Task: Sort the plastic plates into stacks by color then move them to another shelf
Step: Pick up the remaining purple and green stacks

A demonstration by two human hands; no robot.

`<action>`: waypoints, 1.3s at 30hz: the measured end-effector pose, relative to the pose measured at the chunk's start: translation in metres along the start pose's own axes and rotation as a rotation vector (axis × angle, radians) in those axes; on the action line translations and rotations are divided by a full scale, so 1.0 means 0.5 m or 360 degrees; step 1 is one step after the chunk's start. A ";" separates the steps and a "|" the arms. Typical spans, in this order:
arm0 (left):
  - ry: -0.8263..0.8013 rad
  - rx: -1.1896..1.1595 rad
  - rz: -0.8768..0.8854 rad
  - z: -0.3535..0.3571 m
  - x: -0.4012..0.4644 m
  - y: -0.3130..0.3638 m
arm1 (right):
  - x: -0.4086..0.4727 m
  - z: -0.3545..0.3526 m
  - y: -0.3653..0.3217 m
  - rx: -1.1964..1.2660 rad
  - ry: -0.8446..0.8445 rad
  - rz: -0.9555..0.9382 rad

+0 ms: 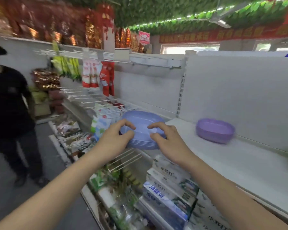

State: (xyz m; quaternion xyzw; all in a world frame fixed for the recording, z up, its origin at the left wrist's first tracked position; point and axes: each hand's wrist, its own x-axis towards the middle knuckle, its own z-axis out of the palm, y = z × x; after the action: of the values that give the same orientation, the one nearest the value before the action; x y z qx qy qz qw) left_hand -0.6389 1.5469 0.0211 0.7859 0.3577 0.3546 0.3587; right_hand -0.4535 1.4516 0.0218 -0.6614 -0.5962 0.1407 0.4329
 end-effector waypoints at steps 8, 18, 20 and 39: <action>0.0487 0.0303 -0.0385 -0.404 -0.164 -0.263 | 0.152 0.456 -0.211 0.0185 -0.0679 -0.0389; 0.1060 0.0535 -0.0806 -0.799 -0.400 -0.514 | 0.223 0.997 -0.519 0.0427 -0.1273 -0.0868; 0.1171 0.0572 -0.0917 -0.848 -0.451 -0.549 | 0.221 1.086 -0.570 0.0465 -0.1398 -0.0928; 0.1994 0.0697 -0.1649 -1.081 -0.617 -0.919 | 0.256 1.801 -0.762 0.0642 -0.2278 -0.1467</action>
State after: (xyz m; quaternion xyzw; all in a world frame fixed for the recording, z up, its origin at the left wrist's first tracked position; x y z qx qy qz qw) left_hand -1.3726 1.6861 -0.1818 0.2320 0.8669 0.4383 0.0506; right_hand -1.3081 1.8999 -0.1812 -0.0179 -0.8965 0.4359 0.0772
